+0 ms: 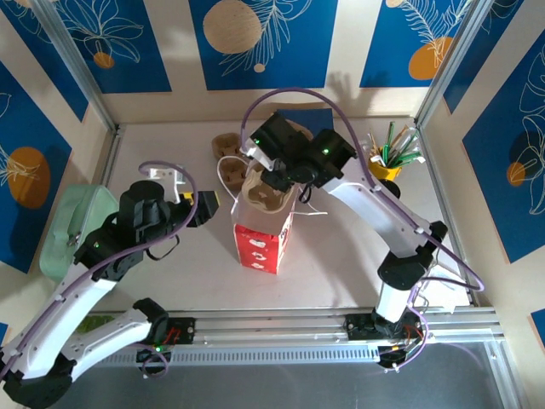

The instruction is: Pack the takeout coffee

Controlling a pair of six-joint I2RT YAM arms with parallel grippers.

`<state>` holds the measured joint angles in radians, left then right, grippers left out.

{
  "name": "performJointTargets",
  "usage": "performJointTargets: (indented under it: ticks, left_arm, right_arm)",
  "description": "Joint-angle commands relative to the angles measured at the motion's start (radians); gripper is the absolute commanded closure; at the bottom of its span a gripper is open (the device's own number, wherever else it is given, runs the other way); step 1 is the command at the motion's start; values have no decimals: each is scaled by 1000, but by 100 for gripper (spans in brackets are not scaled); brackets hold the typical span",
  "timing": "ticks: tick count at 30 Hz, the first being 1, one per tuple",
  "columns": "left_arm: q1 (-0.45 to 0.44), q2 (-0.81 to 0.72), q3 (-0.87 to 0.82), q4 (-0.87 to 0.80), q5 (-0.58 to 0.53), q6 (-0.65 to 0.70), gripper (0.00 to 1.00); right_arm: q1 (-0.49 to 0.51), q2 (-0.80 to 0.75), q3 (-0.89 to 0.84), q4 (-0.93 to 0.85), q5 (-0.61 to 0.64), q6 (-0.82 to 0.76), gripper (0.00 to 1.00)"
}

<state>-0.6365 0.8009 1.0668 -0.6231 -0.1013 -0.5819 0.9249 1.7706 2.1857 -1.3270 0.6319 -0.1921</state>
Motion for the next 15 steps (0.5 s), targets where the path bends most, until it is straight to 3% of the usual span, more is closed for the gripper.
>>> performJointTargets:
  ticks: [1, 15]
  left_arm:
    - [5, -32, -19, -31, -117, 67, 33]
    - [14, -55, -50, -46, -160, 64, 31]
  right_arm:
    - [26, 3, -12, -31, 29, -22, 58]
    - [84, 12, -116, -55, -62, -11, 58]
